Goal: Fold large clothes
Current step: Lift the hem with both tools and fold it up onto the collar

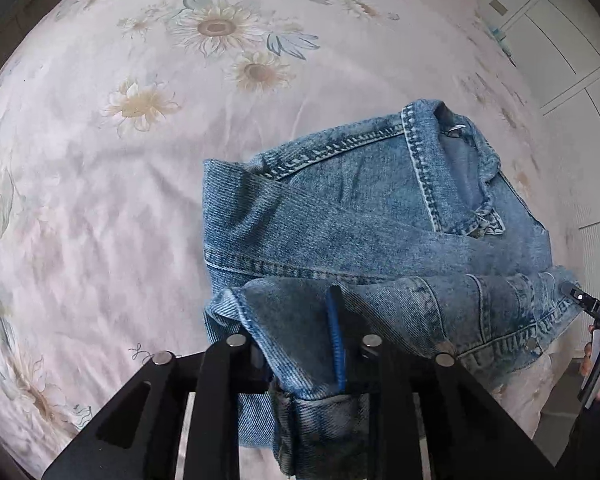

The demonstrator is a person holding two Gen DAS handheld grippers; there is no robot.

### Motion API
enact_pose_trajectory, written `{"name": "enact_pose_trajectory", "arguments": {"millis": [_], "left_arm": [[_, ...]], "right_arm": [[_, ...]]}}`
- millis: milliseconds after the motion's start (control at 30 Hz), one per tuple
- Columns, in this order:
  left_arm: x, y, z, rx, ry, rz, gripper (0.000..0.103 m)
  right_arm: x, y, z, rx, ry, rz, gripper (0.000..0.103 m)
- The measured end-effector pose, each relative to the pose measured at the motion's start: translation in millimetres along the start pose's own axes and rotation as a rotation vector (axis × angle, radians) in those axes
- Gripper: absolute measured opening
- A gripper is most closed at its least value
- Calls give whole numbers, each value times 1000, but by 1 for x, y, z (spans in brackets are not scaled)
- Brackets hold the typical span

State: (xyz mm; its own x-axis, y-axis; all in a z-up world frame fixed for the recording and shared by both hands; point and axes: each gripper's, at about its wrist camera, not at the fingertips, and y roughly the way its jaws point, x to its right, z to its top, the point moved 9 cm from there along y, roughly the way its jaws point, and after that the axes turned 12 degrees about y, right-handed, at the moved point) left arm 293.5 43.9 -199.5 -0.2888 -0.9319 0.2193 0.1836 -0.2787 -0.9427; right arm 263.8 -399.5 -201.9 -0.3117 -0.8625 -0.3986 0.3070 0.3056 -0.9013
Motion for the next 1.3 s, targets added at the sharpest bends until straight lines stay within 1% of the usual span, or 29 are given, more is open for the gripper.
{"name": "enact_pose_trajectory", "arguments": {"millis": [33,67,100,133,167,200,233,300,333,367,433,467,500,533,633,667,700,733,767,833,900,933,967,1000,1067,1100,1167,1233,1300], "left_arm": [[3,-2,-2,1,4,-11,33],[6,-4,-5,-3,12,-18,50],[8,-6,-7,-10,27,1,73],[8,-8,-10,-11,52,41,79],[8,-11,-12,-8,79,79,80],[8,-11,-15,-13,94,97,80],[7,-10,-19,-22,92,96,80],[5,-6,-26,-41,56,63,80],[3,-3,-28,-49,35,46,80],[2,-1,-30,-52,18,27,79],[6,0,-30,-34,-6,-33,67],[9,1,-30,-35,-5,-47,54],[11,2,-30,-44,10,-45,43],[16,4,-30,-54,35,-43,38],[29,5,-31,-69,125,-7,27],[33,4,-30,-65,141,-13,19],[36,3,-29,-59,145,-30,17],[37,0,-25,-41,138,-35,16],[38,-5,-20,-14,123,-57,15],[39,-14,-10,27,60,-147,14],[34,-21,4,68,-35,-229,14],[27,-23,12,85,-81,-241,14],[22,-24,22,94,-107,-232,14],[16,-22,30,94,-113,-201,14],[10,-13,43,78,-99,-135,14],[8,-7,48,72,-116,-135,14],[0,4,55,56,-184,-158,15],[-8,13,58,42,-239,-179,17],[-20,20,56,10,-291,-199,23]], "right_arm": [[0,-1,-4,-9,-20,-15,71],[0,-1,-9,-16,-34,-27,71],[2,-1,-12,-23,-41,-31,71],[2,-1,-15,-23,-41,-24,71],[3,-2,-18,-20,-34,-8,71],[4,-3,-19,-20,-25,10,71],[4,-4,-21,-19,-13,33,71],[5,-5,-23,-18,0,46,64],[7,-4,-24,-14,-1,30,50],[8,-4,-24,-13,-2,28,41],[7,-4,-26,-12,-2,37,37],[7,-5,-26,-11,-5,37,36],[6,-7,-27,-10,-11,35,35],[5,-8,-27,-8,-17,32,35],[2,-12,-26,1,-39,25,34],[1,-14,-25,4,-44,24,34],[-1,-15,-24,7,-49,25,33],[-3,-16,-23,14,-53,28,31],[-4,-20,-19,42,-49,39,25],[-8,-27,-9,77,-24,76,18],[-12,-35,4,112,6,120,16],[-14,-36,11,114,19,138,16],[-16,-37,16,111,30,151,15],[-19,-37,25,111,45,166,15],[-25,-35,41,110,79,195,15],[-28,-31,49,105,106,211,15],[-31,-21,62,92,146,215,15],[-30,-5,74,68,184,192,16],[-27,11,79,33,213,157,19]]}}
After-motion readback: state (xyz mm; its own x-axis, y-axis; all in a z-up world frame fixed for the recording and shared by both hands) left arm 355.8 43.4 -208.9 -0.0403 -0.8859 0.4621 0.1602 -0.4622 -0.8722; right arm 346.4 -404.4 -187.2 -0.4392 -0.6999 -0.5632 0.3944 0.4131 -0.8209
